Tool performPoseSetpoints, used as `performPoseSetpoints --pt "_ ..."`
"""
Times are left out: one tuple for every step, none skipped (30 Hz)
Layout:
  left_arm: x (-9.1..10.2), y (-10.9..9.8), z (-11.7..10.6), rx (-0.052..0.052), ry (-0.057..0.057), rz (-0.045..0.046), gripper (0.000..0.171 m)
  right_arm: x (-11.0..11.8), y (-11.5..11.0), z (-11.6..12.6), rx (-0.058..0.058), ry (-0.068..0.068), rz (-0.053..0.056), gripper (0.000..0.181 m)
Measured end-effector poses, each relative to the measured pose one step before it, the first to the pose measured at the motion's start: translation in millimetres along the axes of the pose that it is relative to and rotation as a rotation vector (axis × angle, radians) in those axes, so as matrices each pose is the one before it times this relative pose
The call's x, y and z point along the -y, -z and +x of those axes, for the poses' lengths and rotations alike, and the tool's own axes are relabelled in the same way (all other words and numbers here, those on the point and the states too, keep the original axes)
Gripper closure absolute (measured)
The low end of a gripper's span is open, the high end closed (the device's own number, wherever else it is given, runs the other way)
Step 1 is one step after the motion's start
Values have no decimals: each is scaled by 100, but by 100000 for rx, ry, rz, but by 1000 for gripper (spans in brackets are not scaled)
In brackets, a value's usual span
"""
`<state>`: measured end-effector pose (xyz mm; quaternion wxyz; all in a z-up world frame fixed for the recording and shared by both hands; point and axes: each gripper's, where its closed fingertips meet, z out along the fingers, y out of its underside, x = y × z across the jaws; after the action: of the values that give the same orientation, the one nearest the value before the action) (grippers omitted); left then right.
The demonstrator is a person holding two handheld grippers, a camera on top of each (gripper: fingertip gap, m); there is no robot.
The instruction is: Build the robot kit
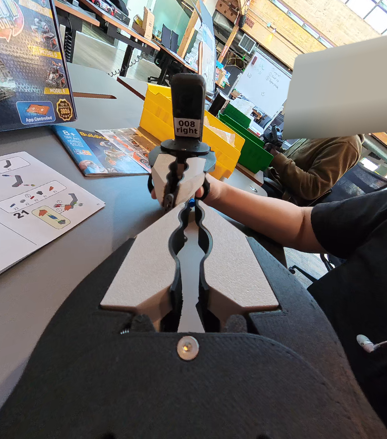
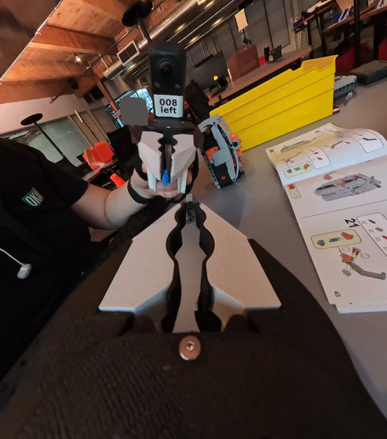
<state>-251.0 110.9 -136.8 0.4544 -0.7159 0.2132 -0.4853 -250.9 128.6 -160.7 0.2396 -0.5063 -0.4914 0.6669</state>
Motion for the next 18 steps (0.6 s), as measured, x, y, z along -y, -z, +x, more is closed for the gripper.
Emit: performPoseSetpoints --pt "-91 -60 -49 110 181 -342 170 -59 -182 -195 -171 1574 -1097 175" --pt "-39 -56 -31 47 289 -115 170 -190 -217 -244 -277 2349 -1943 175" --pt "2 -42 -19 -28 423 92 170 -162 -213 -214 -358 2430 -1667 174" --pt "18 -33 -32 136 463 168 170 -28 -172 -168 -532 1935 -797 175" --pt "-14 -28 -48 173 450 57 170 64 -121 -238 329 969 -177 175" --pt "-18 -32 -49 210 479 -61 170 77 -71 -180 524 42 -22 174" --pt "-47 -27 -12 -88 343 -258 170 74 -6 -26 -116 -298 130 174" --pt "-55 -15 14 -298 122 -342 170 59 31 40 -326 -124 278 174" --pt "-29 0 -22 -79 -112 -159 170 89 40 40 -264 -12 580 175" --pt "-16 13 -74 237 -108 -90 170 101 51 19 -100 -185 552 175" --pt "-17 27 -87 260 -48 -54 170 92 28 -21 136 -137 499 175" --pt "-3 25 -68 201 36 -14 170 123 18 -63 243 45 601 175" --pt "0 26 -73 162 130 18 170 94 -1 -70 234 183 437 175" --pt "17 28 -20 -1 70 48 170 91 7 -63 88 394 334 175" --pt "17 6 13 -96 -12 54 170 54 -1 -71 188 268 179 175" --pt "2 7 4 -5 -136 -12 170 69 -2 -85 344 89 306 174" --pt "-14 -14 4 69 -173 -96 170 23 8 -36 221 -264 132 174" --pt "33 -4 40 -80 -183 179 170 -25 -10 -46 410 -349 -127 174"
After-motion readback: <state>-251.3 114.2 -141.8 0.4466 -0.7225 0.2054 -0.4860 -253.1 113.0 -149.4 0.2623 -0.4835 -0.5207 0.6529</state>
